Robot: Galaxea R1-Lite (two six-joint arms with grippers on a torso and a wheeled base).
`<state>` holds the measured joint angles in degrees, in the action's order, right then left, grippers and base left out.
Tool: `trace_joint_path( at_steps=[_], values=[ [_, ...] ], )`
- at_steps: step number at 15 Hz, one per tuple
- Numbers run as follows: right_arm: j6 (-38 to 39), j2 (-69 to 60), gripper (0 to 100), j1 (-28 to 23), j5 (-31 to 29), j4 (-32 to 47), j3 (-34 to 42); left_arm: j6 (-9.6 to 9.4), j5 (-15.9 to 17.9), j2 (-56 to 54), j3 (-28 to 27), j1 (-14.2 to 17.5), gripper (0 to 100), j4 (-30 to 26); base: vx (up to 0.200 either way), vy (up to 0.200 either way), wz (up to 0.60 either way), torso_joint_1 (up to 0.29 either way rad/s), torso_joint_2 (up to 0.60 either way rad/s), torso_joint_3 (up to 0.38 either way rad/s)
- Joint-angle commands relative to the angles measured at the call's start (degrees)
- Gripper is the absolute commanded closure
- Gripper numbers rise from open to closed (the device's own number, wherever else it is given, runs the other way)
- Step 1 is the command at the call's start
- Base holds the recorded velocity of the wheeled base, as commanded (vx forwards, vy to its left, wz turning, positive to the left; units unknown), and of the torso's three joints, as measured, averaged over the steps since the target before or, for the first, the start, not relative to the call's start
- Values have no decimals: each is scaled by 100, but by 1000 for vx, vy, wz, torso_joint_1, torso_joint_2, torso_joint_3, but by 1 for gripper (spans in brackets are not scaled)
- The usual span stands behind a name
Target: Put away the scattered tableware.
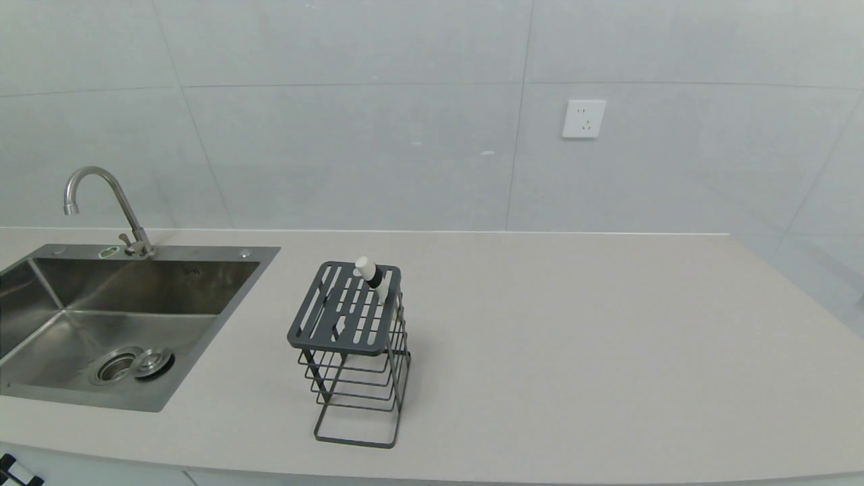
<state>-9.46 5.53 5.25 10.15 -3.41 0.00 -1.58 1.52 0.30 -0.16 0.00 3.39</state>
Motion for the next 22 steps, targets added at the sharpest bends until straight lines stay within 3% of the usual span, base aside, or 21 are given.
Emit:
trace_joint_path(
  at_steps=[1,2,3,5,18,22],
  values=[
    [173,9,100,2,-198,-1,0,44,-170,-30,7,0,0,13,0,0,0,0,0,0],
    [383,9,100,2,-418,16,0,-26,-108,-30,7,0,0,21,0,0,0,0,0,0],
    [621,9,100,2,-717,253,0,-79,120,-30,-2,-9,0,-427,0,0,0,0,0,0],
    [902,0,100,11,-892,350,0,106,50,-30,7,0,0,-348,0,0,0,0,0,0],
    [981,9,100,28,-892,359,0,106,103,-30,16,0,0,-339,0,0,0,0,0,0],
    [972,9,100,28,-892,359,0,106,103,-30,16,0,0,-339,0,0,-450,1,3,1]
  ],
)
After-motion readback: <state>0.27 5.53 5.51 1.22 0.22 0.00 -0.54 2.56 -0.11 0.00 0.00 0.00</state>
